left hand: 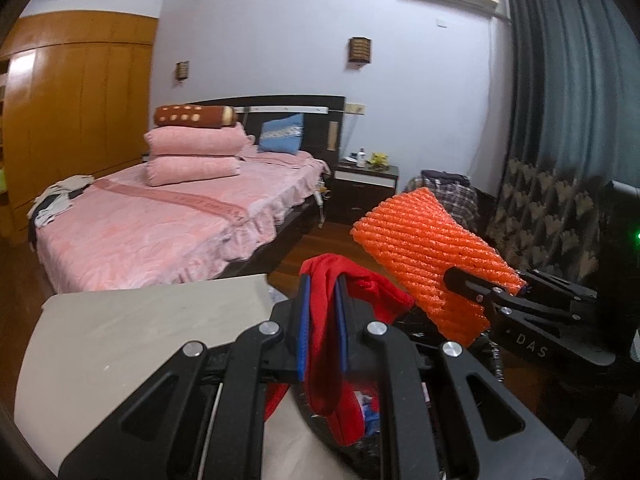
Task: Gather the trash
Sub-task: 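Carry the red cloth and orange mesh with both tools over the bin, then open both tools to drop the red cloth and orange mesh into the bin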
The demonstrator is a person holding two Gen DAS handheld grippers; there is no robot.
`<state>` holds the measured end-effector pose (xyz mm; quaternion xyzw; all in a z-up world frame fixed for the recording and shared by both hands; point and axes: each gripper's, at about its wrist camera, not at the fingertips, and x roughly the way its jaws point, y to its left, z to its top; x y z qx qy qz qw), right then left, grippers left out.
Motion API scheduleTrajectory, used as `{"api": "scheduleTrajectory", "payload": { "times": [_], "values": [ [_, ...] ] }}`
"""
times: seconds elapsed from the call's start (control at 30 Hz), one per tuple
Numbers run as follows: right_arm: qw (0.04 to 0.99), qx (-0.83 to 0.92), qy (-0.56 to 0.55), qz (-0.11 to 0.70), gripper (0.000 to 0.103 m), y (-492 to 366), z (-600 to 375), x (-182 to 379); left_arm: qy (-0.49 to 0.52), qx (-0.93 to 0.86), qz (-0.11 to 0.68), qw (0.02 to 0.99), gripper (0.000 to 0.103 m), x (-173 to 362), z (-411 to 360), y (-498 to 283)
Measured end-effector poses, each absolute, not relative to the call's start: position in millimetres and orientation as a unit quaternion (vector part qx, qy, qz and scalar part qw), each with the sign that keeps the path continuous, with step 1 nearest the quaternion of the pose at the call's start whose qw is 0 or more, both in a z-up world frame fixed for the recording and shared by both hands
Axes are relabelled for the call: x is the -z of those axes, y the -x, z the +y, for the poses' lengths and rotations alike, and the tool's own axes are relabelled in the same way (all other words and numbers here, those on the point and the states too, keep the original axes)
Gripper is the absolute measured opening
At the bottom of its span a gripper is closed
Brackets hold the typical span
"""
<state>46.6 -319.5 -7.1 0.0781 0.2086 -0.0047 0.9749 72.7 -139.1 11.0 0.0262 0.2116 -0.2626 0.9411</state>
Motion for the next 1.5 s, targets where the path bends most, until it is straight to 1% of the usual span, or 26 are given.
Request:
{"api": "scheduleTrajectory", "payload": {
  "times": [0.5,0.97,1.0,1.03,1.07,1.1,1.13,1.17,1.23,1.27,1.3,1.33,1.37,1.4,1.43,1.5],
  "values": [
    [0.966,0.080,-0.087,0.231,0.031,-32.3,-400.8,34.3,-0.062,0.327,0.227,0.915,0.011,15.6,-219.8,-80.5],
    [0.952,0.101,-0.098,0.271,0.031,-41.2,-432.6,75.8,-0.086,0.348,0.267,0.895,0.011,60.3,-265.2,-111.3],
    [0.951,0.101,-0.099,0.275,0.033,-43.6,-434.4,78.9,-0.087,0.349,0.270,0.893,0.012,62.8,-267.8,-113.7],
    [0.950,0.101,-0.099,0.277,0.035,-45.7,-435.1,80.8,-0.089,0.352,0.276,0.890,0.015,66.0,-270.2,-116.0],
    [0.950,0.103,-0.097,0.280,0.039,-48.1,-435.2,84.0,-0.091,0.355,0.281,0.887,0.019,69.9,-271.5,-119.1],
    [0.948,0.106,-0.093,0.286,0.040,-51.5,-435.6,88.6,-0.092,0.354,0.284,0.886,0.024,72.6,-272.9,-121.6],
    [0.946,0.108,-0.089,0.293,0.041,-55.2,-436.4,94.0,-0.092,0.352,0.290,0.885,0.033,77.2,-273.0,-125.3],
    [0.943,0.110,-0.089,0.300,0.044,-57.5,-437.4,98.7,-0.090,0.350,0.294,0.885,0.039,80.0,-272.8,-127.3],
    [0.941,0.111,-0.090,0.308,0.052,-62.0,-438.9,103.1,-0.089,0.344,0.303,0.884,0.044,86.8,-268.9,-131.9],
    [0.939,0.114,-0.090,0.312,0.060,-62.4,-440.2,107.1,-0.089,0.341,0.305,0.885,0.048,88.1,-267.4,-133.5],
    [0.939,0.115,-0.089,0.313,0.069,-61.7,-440.0,108.8,-0.088,0.338,0.307,0.885,0.054,89.6,-264.5,-134.9],
    [0.938,0.117,-0.088,0.315,0.074,-60.4,-440.5,111.2,-0.087,0.335,0.309,0.886,0.057,91.2,-261.3,-135.9],
    [0.937,0.121,-0.088,0.316,0.083,-59.0,-441.2,112.9,-0.087,0.329,0.311,0.887,0.062,91.8,-257.7,-137.1],
    [0.936,0.121,-0.089,0.317,0.086,-57.6,-440.8,114.2,-0.086,0.326,0.312,0.888,0.064,91.6,-254.9,-137.1],
    [0.936,0.120,-0.091,0.318,0.088,-57.2,-441.1,114.4,-0.084,0.323,0.311,0.890,0.069,91.2,-251.3,-136.8],
    [0.936,0.120,-0.095,0.316,0.095,-51.6,-442.3,113.6,-0.083,0.313,0.310,0.894,0.080,88.7,-243.7,-135.4]
  ]
}}
